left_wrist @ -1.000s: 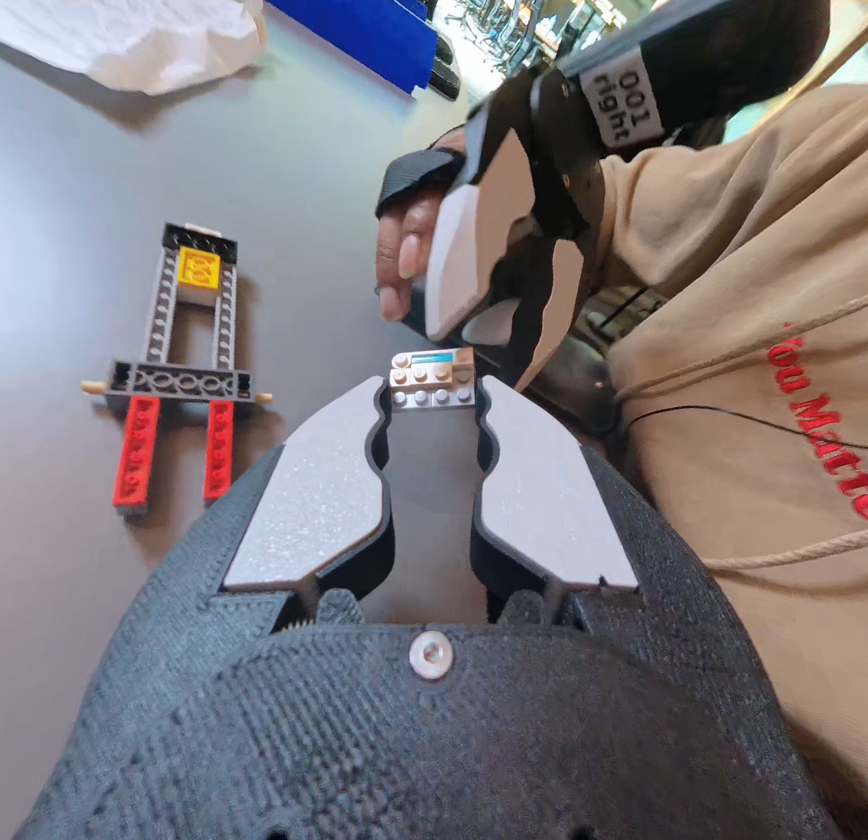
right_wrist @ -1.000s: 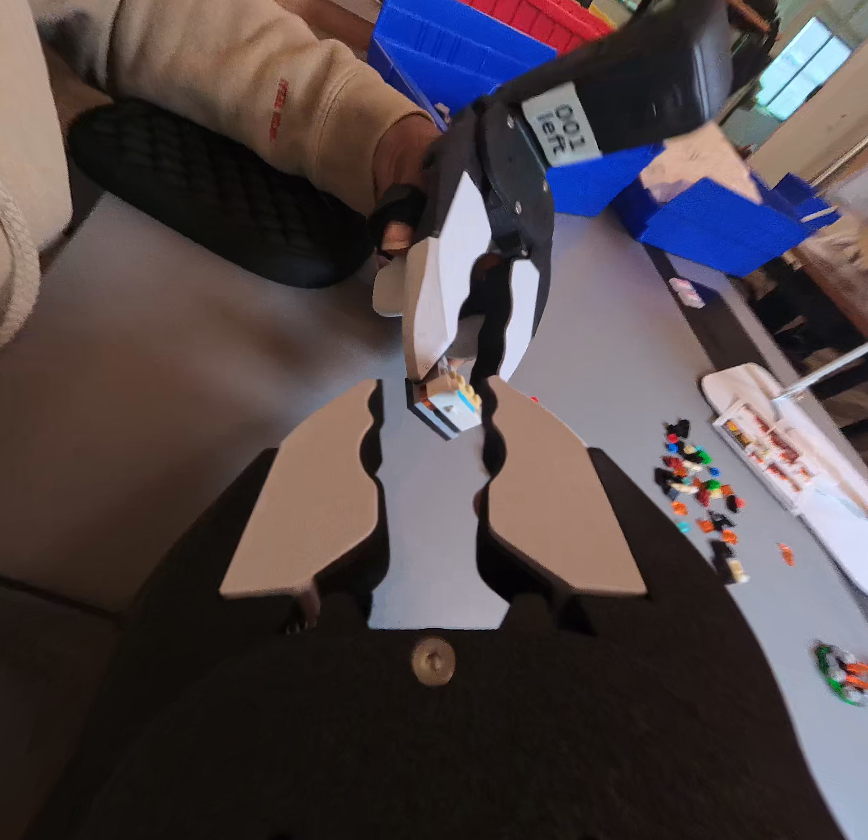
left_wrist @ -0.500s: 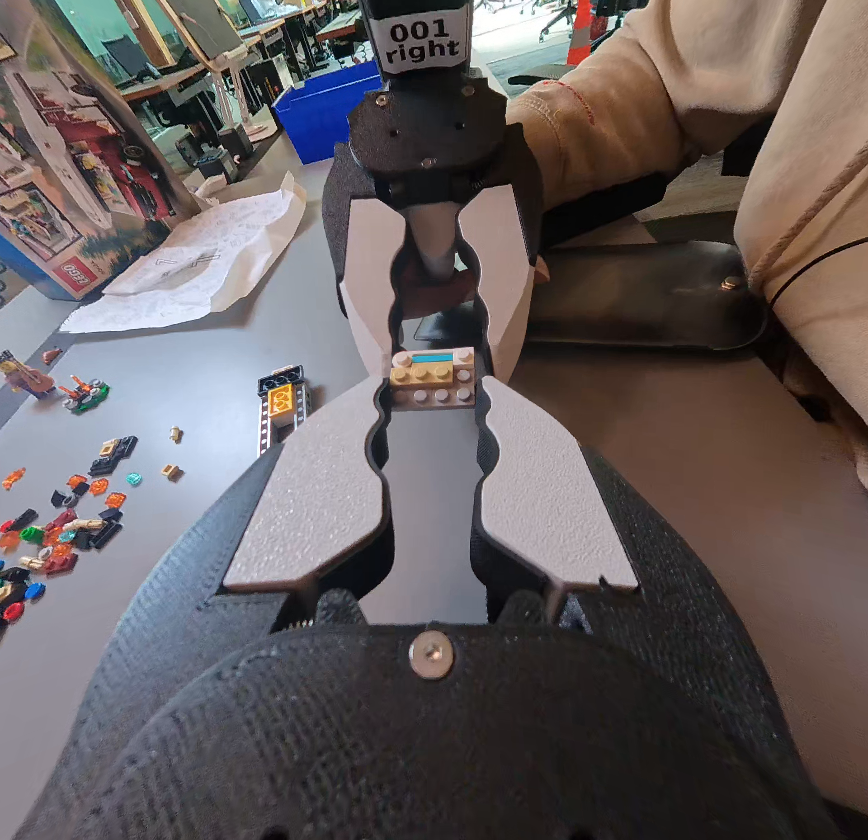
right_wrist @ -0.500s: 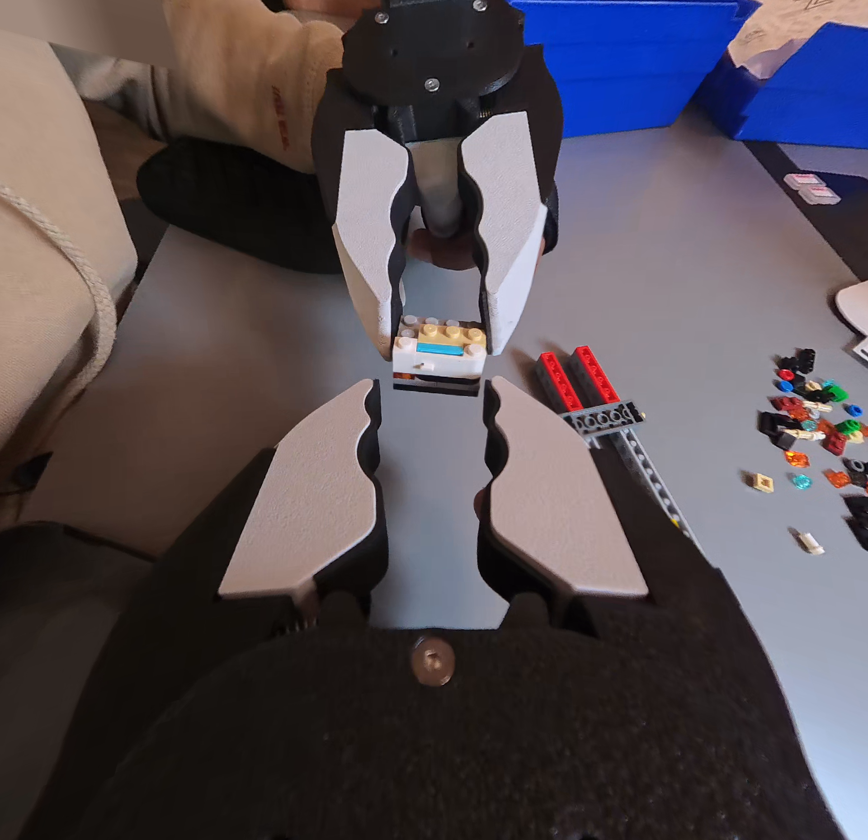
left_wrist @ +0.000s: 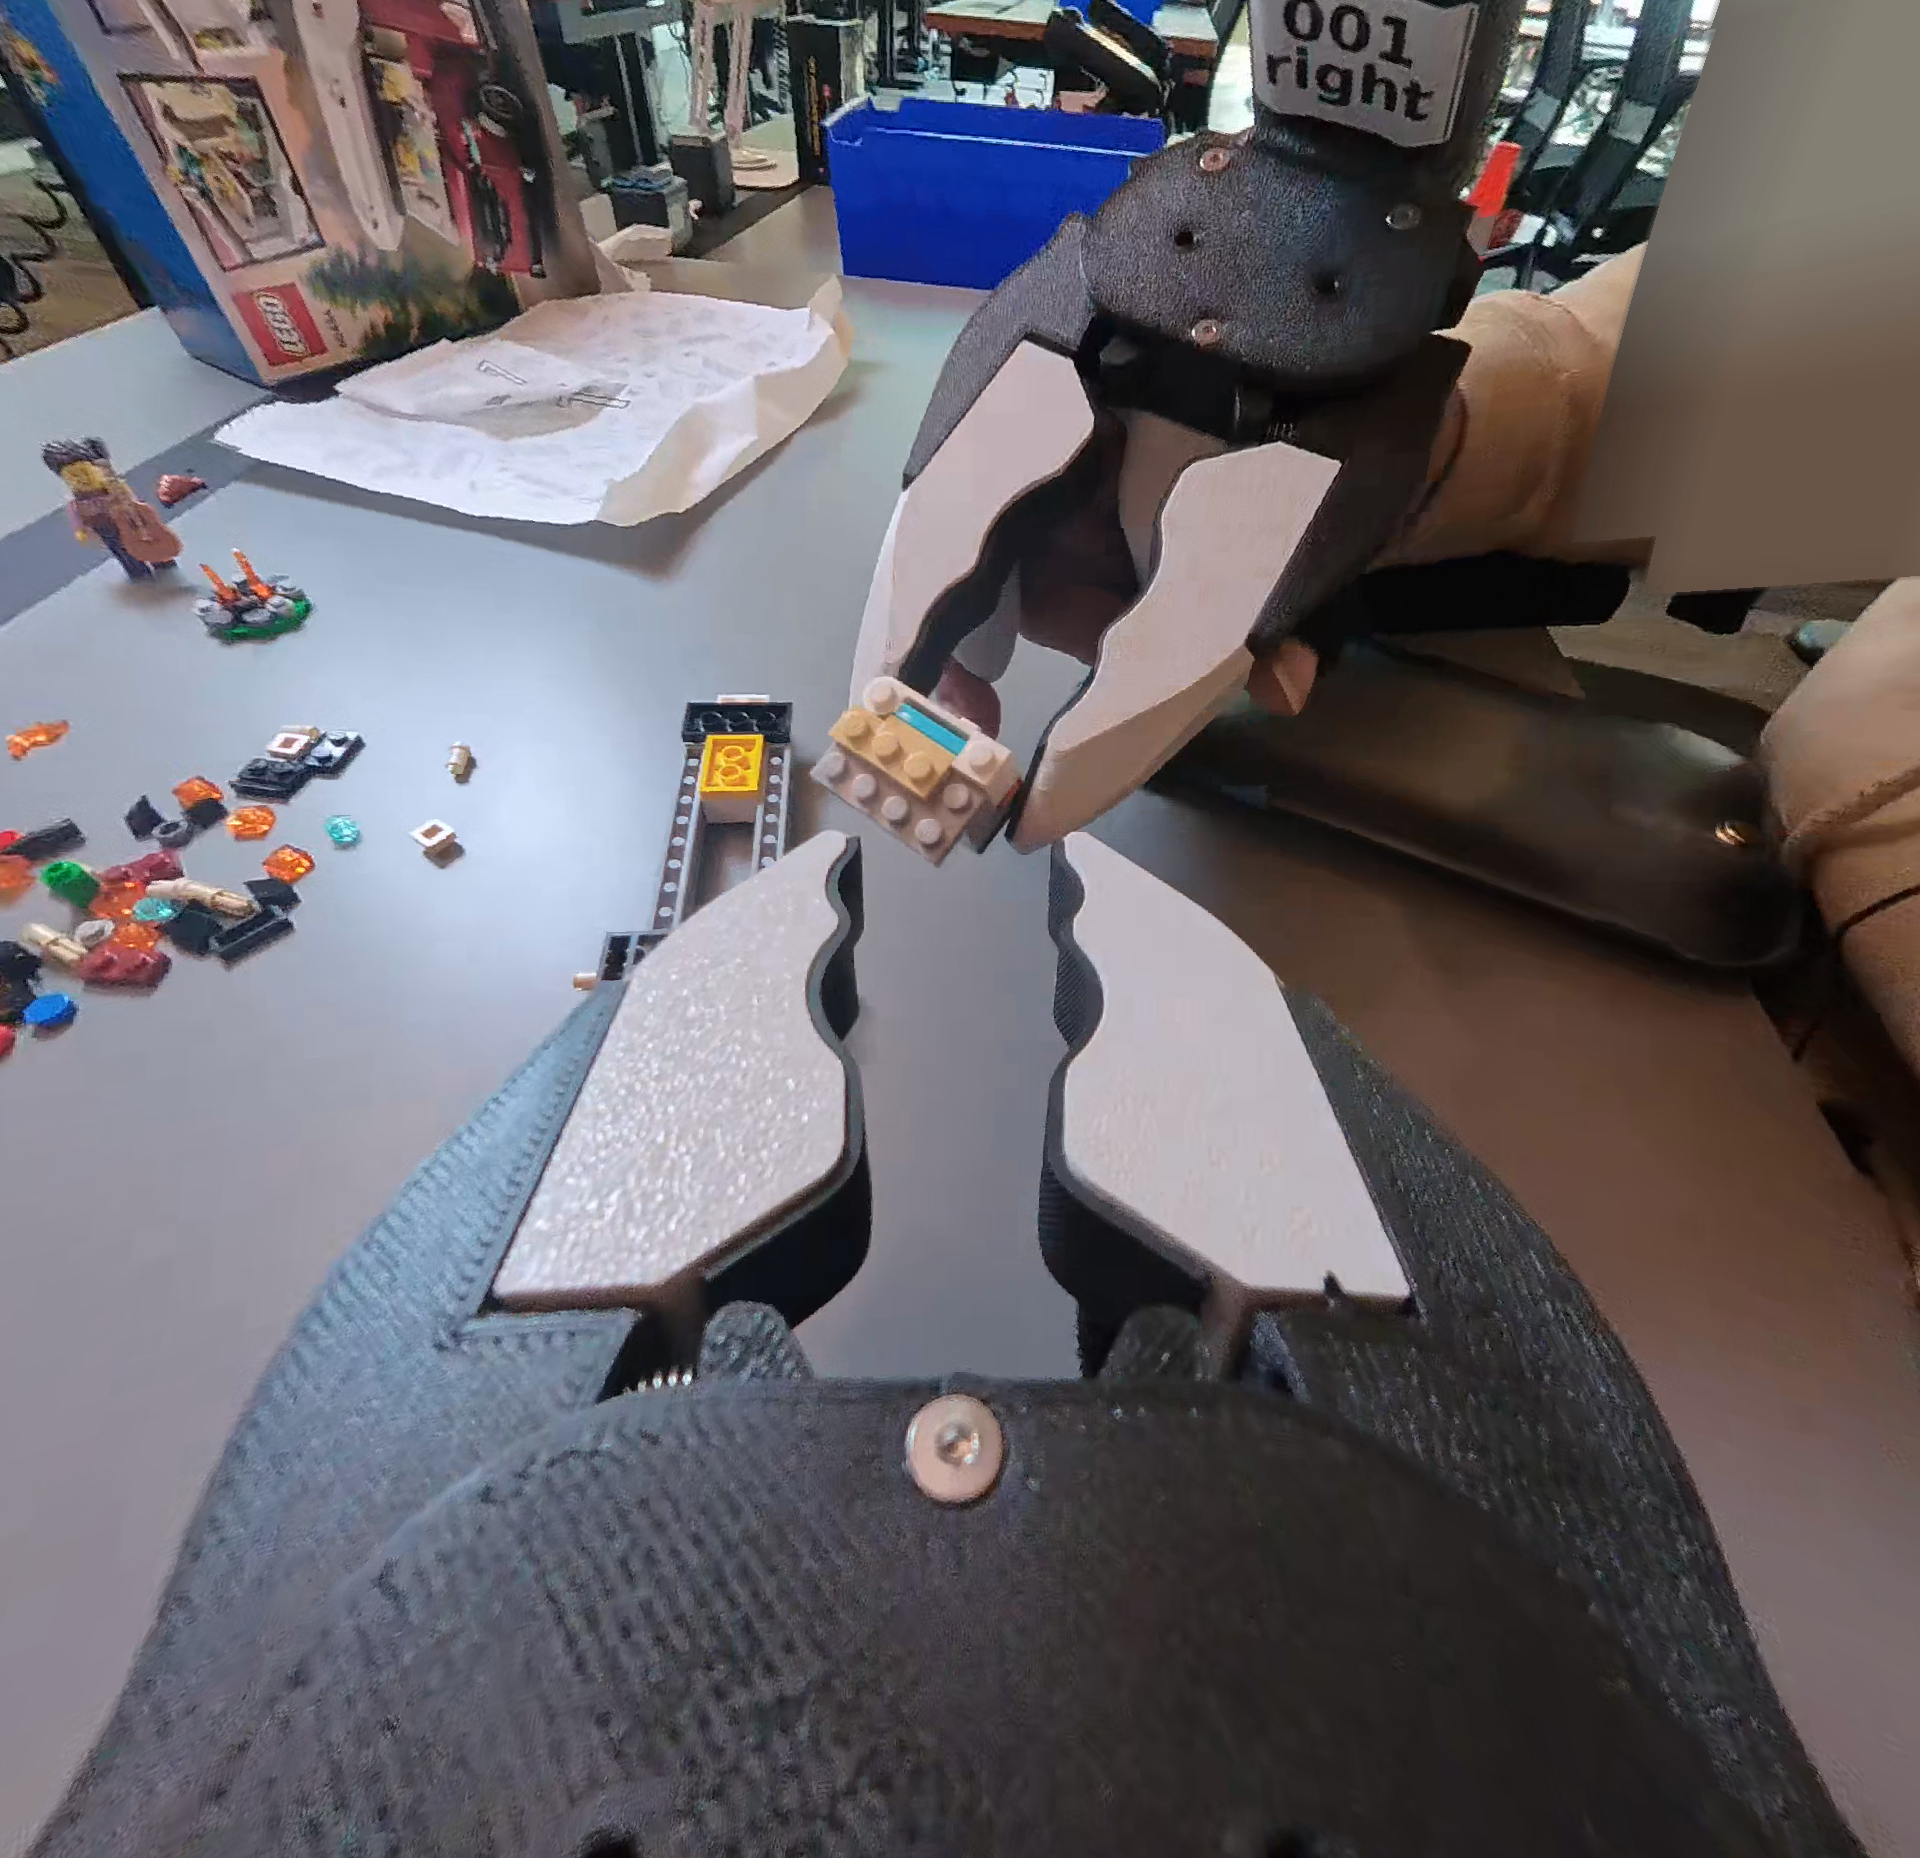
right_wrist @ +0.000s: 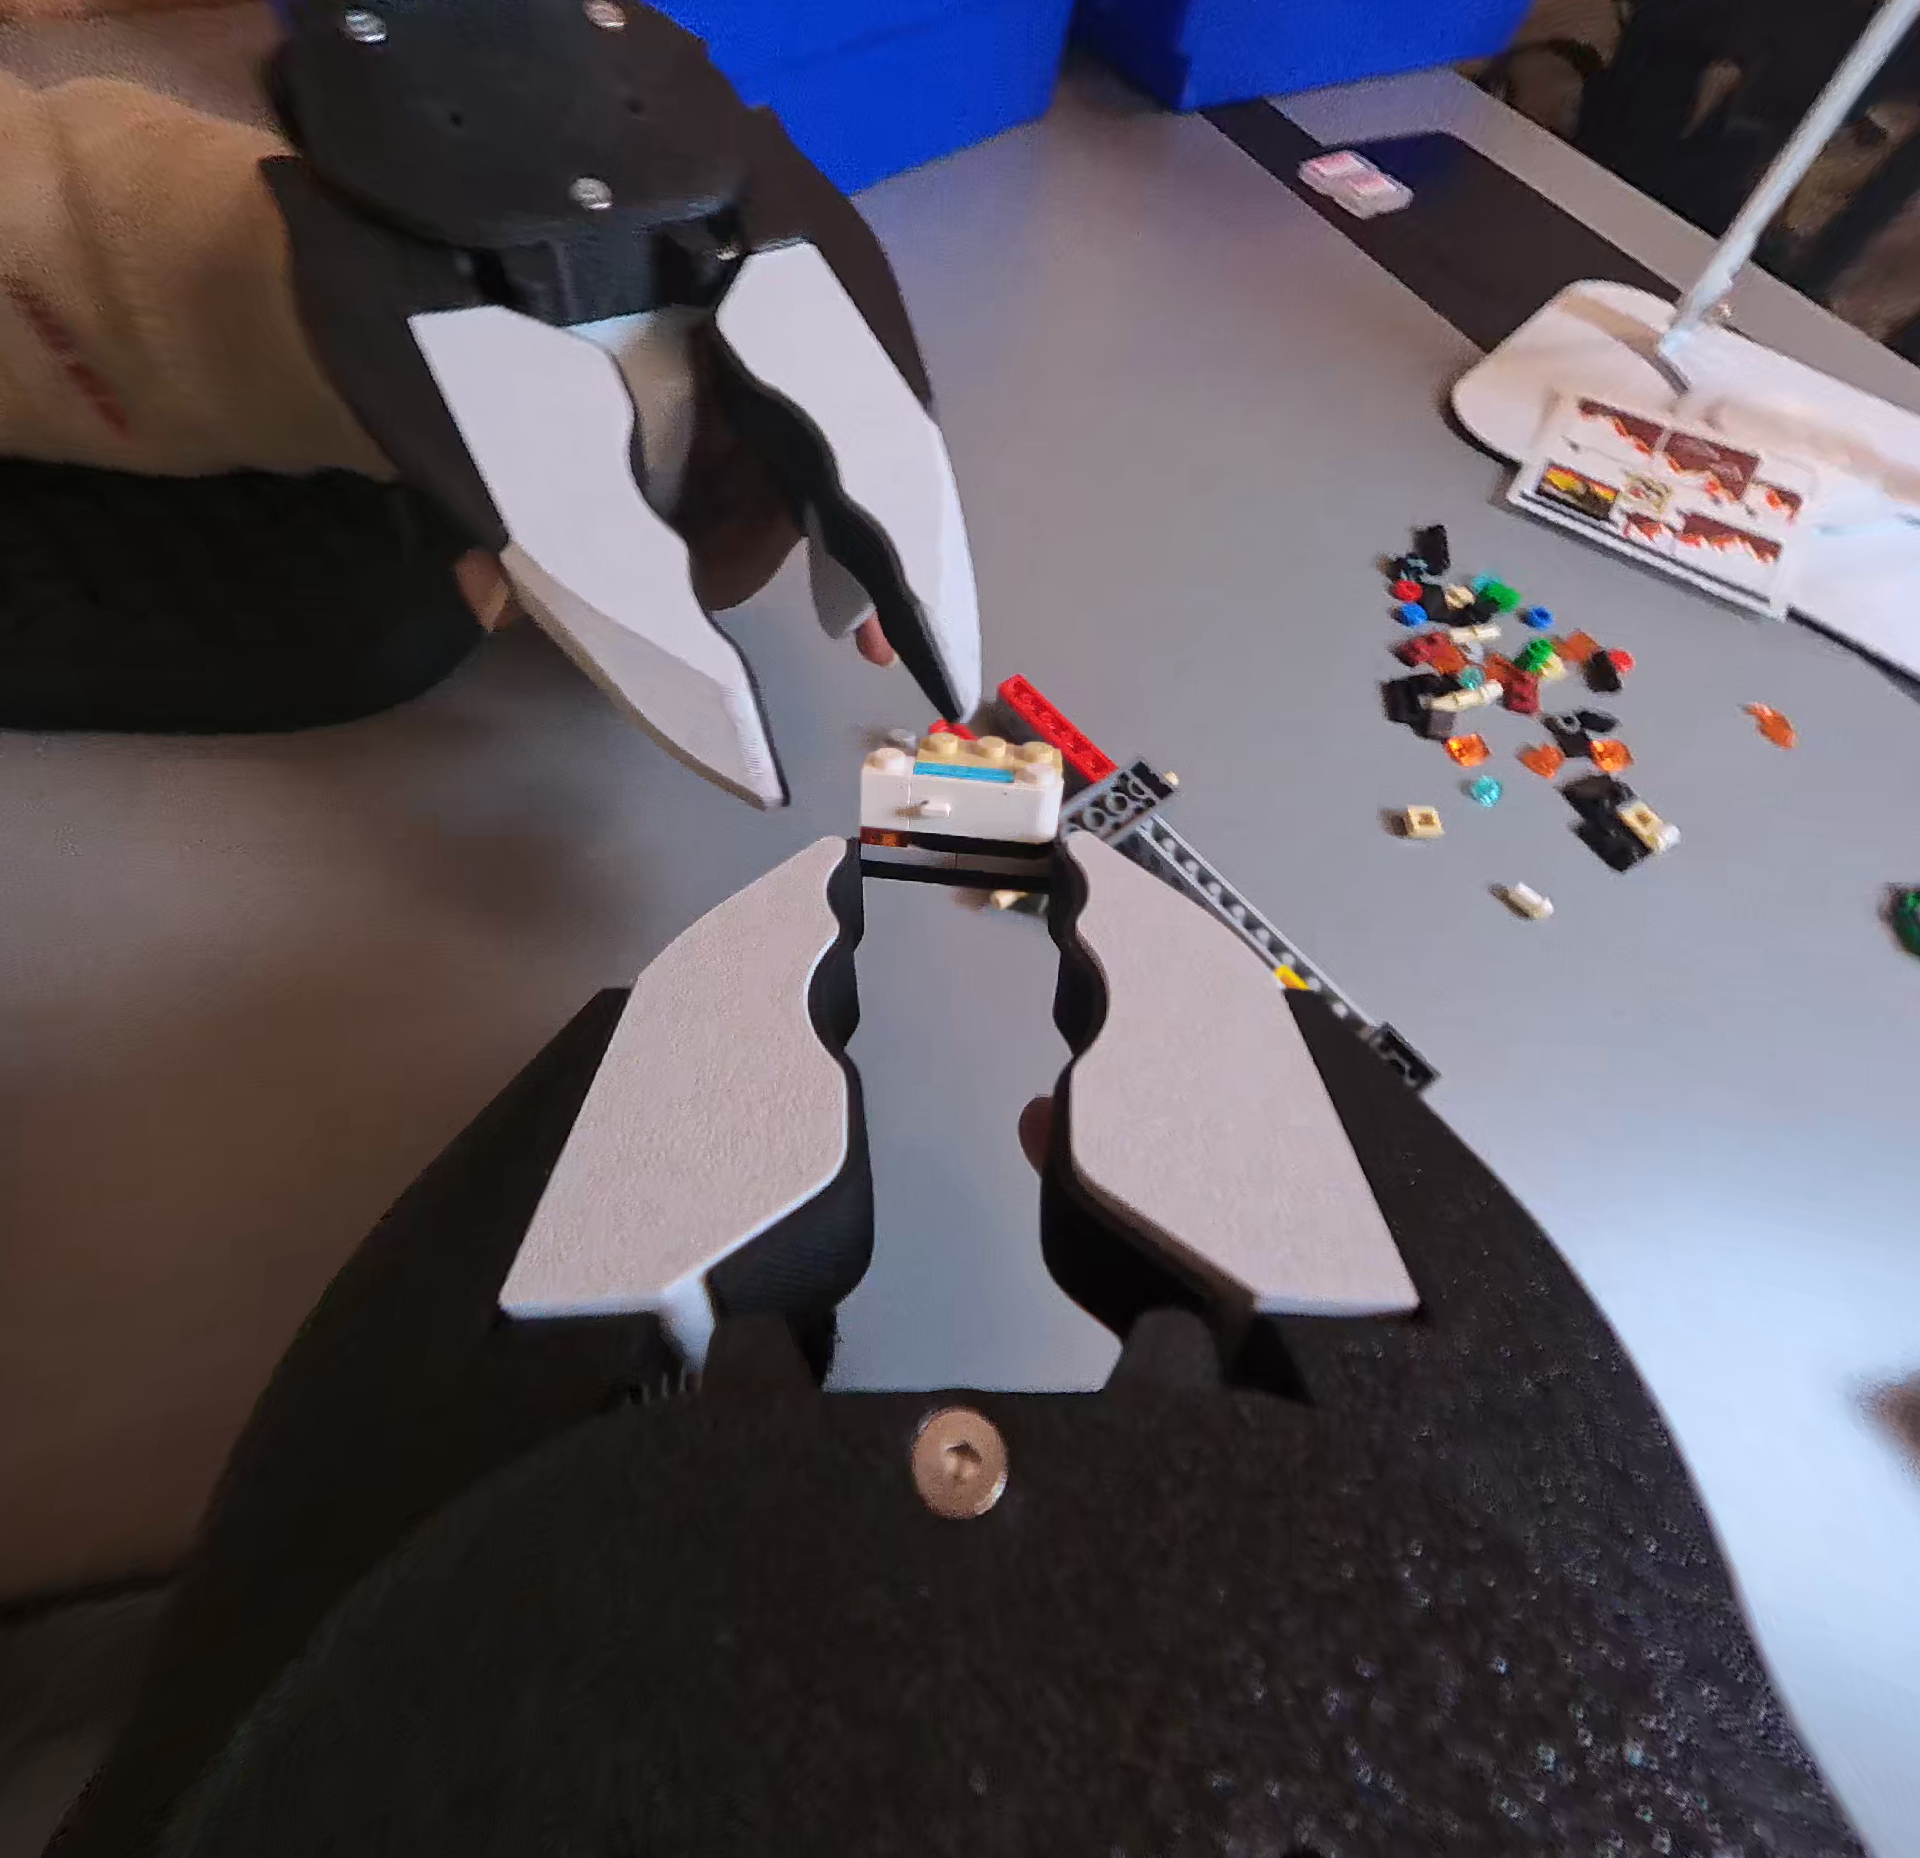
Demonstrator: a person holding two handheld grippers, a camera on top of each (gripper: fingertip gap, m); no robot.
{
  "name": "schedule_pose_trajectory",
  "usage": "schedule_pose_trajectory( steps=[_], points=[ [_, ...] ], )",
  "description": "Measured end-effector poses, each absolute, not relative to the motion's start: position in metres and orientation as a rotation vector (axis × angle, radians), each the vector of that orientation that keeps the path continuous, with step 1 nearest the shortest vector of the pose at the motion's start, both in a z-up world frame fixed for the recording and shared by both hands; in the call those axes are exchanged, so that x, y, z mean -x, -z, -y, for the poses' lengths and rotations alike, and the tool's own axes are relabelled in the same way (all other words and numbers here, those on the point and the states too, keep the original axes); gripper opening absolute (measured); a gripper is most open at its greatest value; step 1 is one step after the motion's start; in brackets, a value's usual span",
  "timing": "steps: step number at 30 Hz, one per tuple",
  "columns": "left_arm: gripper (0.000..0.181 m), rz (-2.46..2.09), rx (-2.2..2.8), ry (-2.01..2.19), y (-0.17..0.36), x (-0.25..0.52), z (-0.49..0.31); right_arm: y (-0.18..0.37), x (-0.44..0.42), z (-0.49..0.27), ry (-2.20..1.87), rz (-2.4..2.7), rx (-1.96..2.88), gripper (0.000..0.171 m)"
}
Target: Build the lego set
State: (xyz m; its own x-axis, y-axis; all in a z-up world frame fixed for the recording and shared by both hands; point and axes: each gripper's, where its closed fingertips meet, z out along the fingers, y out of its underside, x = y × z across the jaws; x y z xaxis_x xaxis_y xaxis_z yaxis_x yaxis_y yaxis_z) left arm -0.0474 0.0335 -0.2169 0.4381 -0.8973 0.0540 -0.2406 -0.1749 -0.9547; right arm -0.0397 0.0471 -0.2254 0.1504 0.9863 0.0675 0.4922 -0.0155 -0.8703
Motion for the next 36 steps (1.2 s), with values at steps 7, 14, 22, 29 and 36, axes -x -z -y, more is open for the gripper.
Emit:
schedule_pose_trajectory(
  steps=[7,14,22,29,36],
  points=[
    [0.03,-1.242,1.421,0.078,0.215,0.05,-0.044,0.222,0.038,-0.051,-1.124,1.201,1.883,0.034],
    [0.022,-1.376,1.26,-0.201,0.218,0.047,-0.042,0.227,0.047,-0.037,-1.235,1.173,1.932,0.034],
    [0.021,-1.218,1.324,0.169,0.197,0.051,-0.035,0.203,0.047,-0.022,-1.472,1.214,1.771,0.042],
    [0.021,-1.05,1.276,0.528,0.169,0.054,-0.024,0.173,0.037,-0.017,-1.793,1.165,1.608,0.04],
    [0.021,-1.214,1.134,0.507,0.17,0.03,0.007,0.183,0.036,0.007,-1.956,1.329,1.605,0.049]
  ],
)
